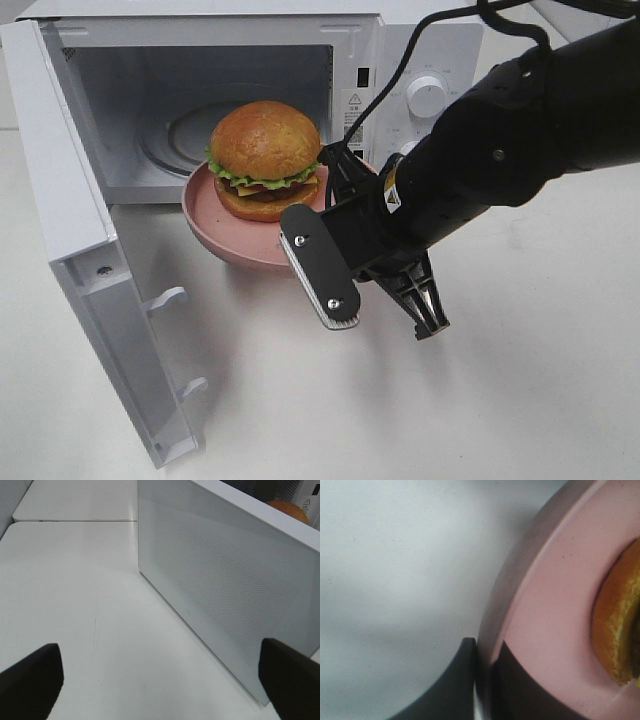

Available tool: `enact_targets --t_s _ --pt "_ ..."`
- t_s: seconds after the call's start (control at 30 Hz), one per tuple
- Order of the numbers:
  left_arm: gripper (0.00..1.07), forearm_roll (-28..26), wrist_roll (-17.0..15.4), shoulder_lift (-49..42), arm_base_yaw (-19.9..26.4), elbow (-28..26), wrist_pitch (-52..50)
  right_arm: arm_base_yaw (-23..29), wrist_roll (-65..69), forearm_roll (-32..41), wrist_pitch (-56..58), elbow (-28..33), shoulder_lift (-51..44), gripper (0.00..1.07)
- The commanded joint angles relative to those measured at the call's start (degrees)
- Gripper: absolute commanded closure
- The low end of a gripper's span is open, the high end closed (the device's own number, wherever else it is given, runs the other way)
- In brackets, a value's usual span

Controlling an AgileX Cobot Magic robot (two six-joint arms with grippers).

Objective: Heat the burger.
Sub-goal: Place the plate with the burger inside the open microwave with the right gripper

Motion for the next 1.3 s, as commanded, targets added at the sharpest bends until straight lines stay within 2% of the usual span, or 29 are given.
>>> enact_targets --t_s 0.03,0.2,0.3,0.37,0.57,0.63,1.13,1.3 --pt "0.09 0.11 0.00 -1.03 0.00 0.40 -0.46 -0.29 1.72 -1.83 -2.18 -2.46 0.40 1.07" --pt "0.09 0.11 0.00 -1.03 0.00 0.40 -0.46 -0.29 5.16 -4.93 -0.11 -7.05 3.50 1.07" --pt "0.09 0.11 0.00 -1.03 0.00 0.40 -0.46 -0.29 5.61 -5.04 0.17 -7.62 4.01 1.07" --pt "0.09 0.11 0.00 -1.03 0.00 0.40 -0.46 -0.29 6.13 -5.04 1.49 -10.31 5.84 1.07" --pt "0.09 0.11 0.00 -1.03 0.00 0.40 -0.46 -0.29 6.93 -5.21 3.04 -13.01 7.73 1.07" --pt "0.09 0.11 0.00 -1.03 0.00 0.40 -0.46 -0.29 8.59 -6.02 4.01 -15.93 9.51 1.07" --pt "0.09 0.11 0.00 -1.03 0.00 0.40 -0.46 -0.29 11.57 -6.93 6.76 -25.15 15.81 1.07" --pt "0.09 0.11 0.00 -1.03 0.00 0.40 -0.46 -0.29 14.73 -9.97 7.68 -28.71 17.88 1.07"
